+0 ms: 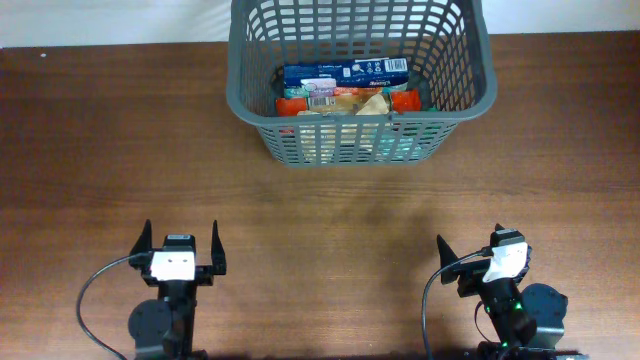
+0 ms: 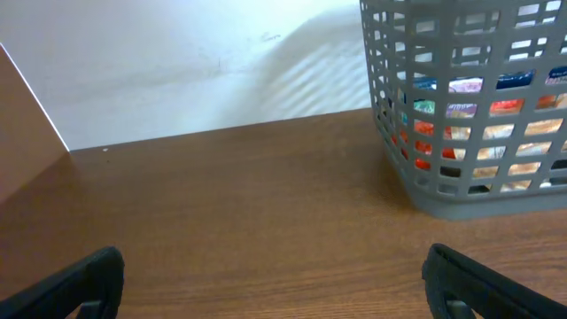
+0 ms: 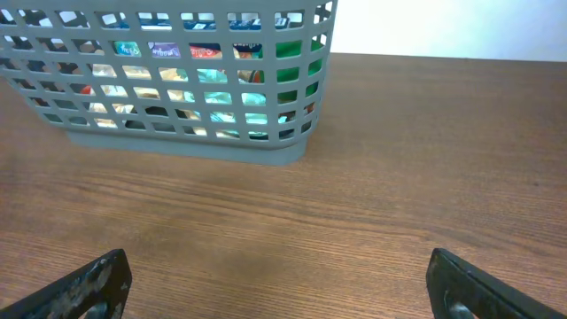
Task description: Pack container
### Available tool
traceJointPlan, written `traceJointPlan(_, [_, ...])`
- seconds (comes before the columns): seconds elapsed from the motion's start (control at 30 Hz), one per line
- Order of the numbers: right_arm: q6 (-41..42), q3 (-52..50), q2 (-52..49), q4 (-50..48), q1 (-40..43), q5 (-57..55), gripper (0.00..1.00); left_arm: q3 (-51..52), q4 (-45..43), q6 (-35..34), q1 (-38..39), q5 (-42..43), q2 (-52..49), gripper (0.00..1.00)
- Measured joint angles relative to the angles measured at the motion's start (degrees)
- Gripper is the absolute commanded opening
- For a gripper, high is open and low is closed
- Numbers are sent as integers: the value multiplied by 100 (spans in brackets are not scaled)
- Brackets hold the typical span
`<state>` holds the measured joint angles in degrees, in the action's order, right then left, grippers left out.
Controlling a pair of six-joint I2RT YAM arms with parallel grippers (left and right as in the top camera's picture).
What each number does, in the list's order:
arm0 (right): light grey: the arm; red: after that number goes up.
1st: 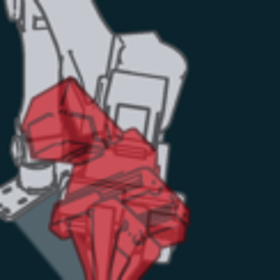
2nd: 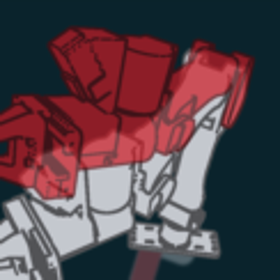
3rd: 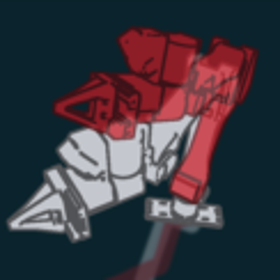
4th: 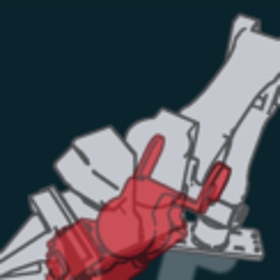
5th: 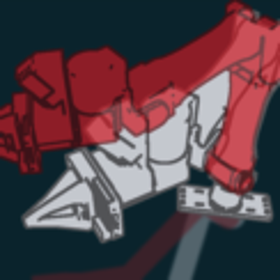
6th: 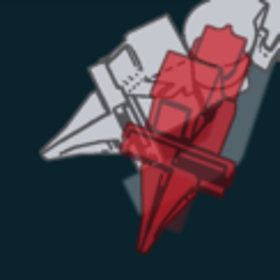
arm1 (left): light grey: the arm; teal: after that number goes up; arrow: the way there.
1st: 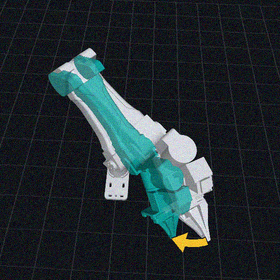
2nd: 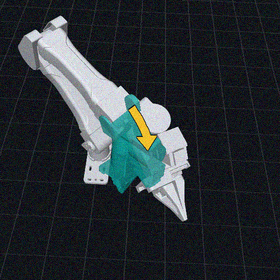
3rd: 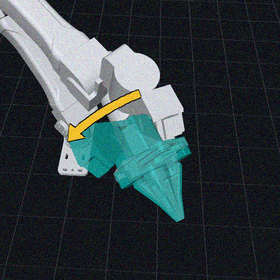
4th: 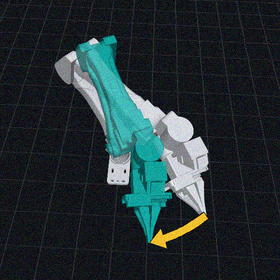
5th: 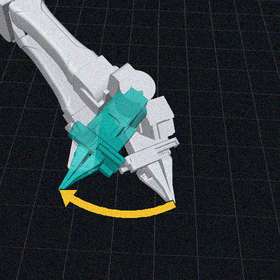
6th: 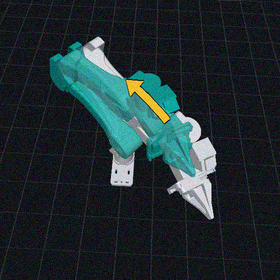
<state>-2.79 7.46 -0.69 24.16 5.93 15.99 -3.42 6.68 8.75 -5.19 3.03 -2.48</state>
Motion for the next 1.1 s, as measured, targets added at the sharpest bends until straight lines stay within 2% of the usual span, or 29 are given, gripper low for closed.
traceJointPlan(1.1, [0,0,0,0,0,0,99,173,-136,0,247,0,155,99])
